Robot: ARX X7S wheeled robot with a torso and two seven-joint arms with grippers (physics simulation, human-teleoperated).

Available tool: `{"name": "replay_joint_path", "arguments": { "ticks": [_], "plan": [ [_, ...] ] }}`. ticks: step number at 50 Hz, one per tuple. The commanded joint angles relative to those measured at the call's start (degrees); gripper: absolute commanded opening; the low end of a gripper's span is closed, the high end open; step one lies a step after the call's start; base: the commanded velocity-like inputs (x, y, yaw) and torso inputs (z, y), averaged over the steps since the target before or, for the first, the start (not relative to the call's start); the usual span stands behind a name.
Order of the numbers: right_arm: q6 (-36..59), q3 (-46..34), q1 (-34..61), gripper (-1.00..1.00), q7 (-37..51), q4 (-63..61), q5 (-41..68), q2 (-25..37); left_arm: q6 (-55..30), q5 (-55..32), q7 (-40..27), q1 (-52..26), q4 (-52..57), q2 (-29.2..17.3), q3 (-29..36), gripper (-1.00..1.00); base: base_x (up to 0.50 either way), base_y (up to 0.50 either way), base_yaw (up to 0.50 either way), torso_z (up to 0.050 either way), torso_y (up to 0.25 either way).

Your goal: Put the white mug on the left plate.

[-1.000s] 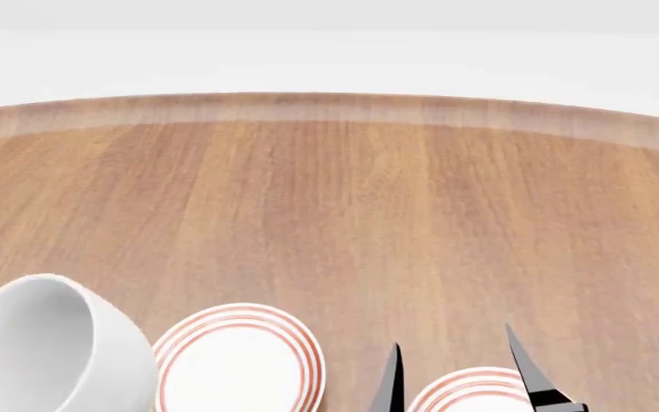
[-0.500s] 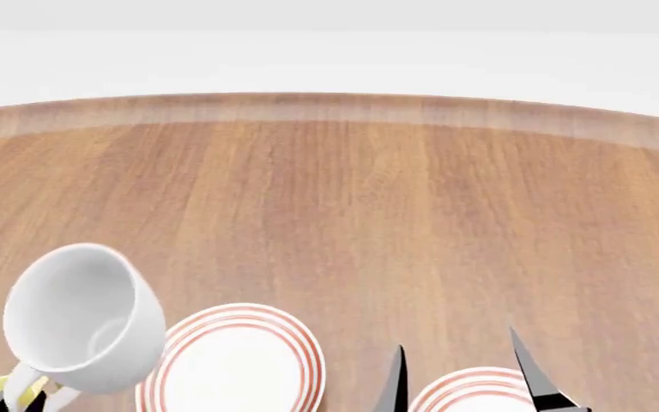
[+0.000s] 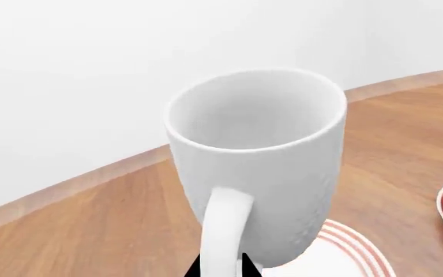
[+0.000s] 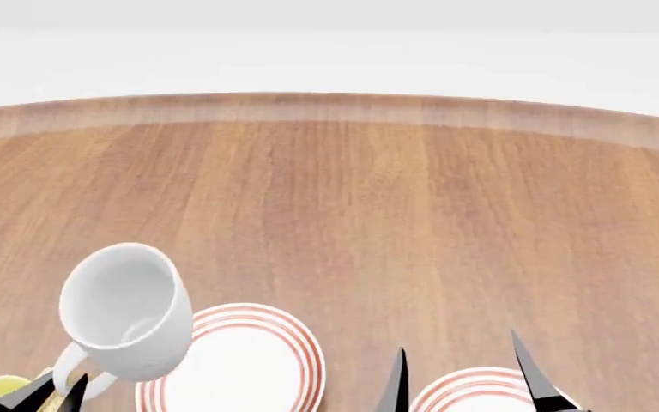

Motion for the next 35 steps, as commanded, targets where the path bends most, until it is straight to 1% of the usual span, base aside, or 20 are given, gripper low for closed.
{"name": "replay_joint_path", "arguments": {
  "ticks": [1,11,26,35],
  "plan": [
    [0.6,-0.3,0.4,1.00,0.1,-0.3,-0.1,0.1,-1.2,-0.5,0.6,-3.2,-3.1,0.5,1.5,-1.00,0.00,0.00,0.00,0.000,0.000],
    [0.0,-0.1,0.2,1.00,0.5,-0.4,0.2,0.1,-0.6,-0.3,0.7,-5.8,-6.6,2.0,2.6,-1.00,0.00,0.00,0.00,0.000,0.000],
    [-1.3,-0.1,0.1,1.00,0.7,1.4,0.7,0.3,-2.7,-2.3,0.5,-6.1,-4.8,3.7,3.5,-1.00,0.00,0.00,0.00,0.000,0.001],
    [-1.5,-0.3,0.1,1.00,0.8,1.7,0.8,0.3,-2.2,-3.3,0.2,-5.0,-3.7,4.3,3.4,-1.00,0.00,0.00,0.00,0.000,0.000]
  ]
}}
